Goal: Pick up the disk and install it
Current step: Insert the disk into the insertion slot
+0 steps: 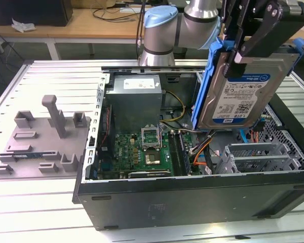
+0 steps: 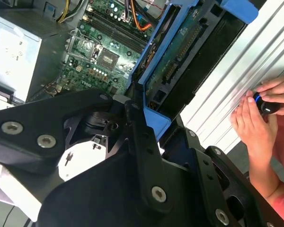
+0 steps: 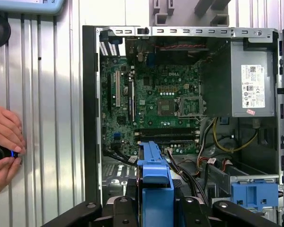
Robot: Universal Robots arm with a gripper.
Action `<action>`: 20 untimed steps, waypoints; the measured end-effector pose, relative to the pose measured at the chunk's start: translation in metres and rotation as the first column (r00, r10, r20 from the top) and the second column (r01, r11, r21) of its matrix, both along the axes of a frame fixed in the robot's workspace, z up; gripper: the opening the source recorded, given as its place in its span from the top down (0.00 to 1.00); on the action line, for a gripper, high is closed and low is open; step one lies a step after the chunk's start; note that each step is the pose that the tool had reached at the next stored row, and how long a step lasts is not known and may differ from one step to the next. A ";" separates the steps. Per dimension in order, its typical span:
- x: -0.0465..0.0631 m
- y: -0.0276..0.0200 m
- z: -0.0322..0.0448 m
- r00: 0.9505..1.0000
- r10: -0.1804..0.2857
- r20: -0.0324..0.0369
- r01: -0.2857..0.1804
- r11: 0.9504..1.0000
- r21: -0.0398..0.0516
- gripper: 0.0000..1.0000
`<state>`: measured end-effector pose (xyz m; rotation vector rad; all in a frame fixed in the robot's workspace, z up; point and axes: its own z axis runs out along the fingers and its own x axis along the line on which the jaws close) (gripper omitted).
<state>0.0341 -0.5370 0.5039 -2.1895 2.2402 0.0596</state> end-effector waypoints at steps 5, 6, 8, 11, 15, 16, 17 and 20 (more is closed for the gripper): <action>0.006 -0.0064 0.0000 1.000 0.000 0.000 0.000 1.000 -0.003 0.64; 0.009 -0.0068 -0.0001 1.000 0.000 0.000 0.000 1.000 -0.004 0.64; 0.014 -0.0070 -0.0003 1.000 0.000 0.000 0.000 1.000 -0.005 0.64; 0.028 -0.0071 -0.0009 1.000 0.000 0.000 0.000 1.000 -0.007 0.64; 0.045 -0.0071 -0.0016 1.000 0.000 0.000 0.000 1.000 -0.008 0.64; 0.049 -0.0071 -0.0017 1.000 0.000 0.000 0.000 1.000 -0.008 0.64; 0.052 -0.0071 -0.0018 1.000 0.000 0.000 0.000 1.000 -0.009 0.64; 0.068 -0.0071 -0.0025 1.000 0.000 0.000 0.000 1.000 -0.011 0.64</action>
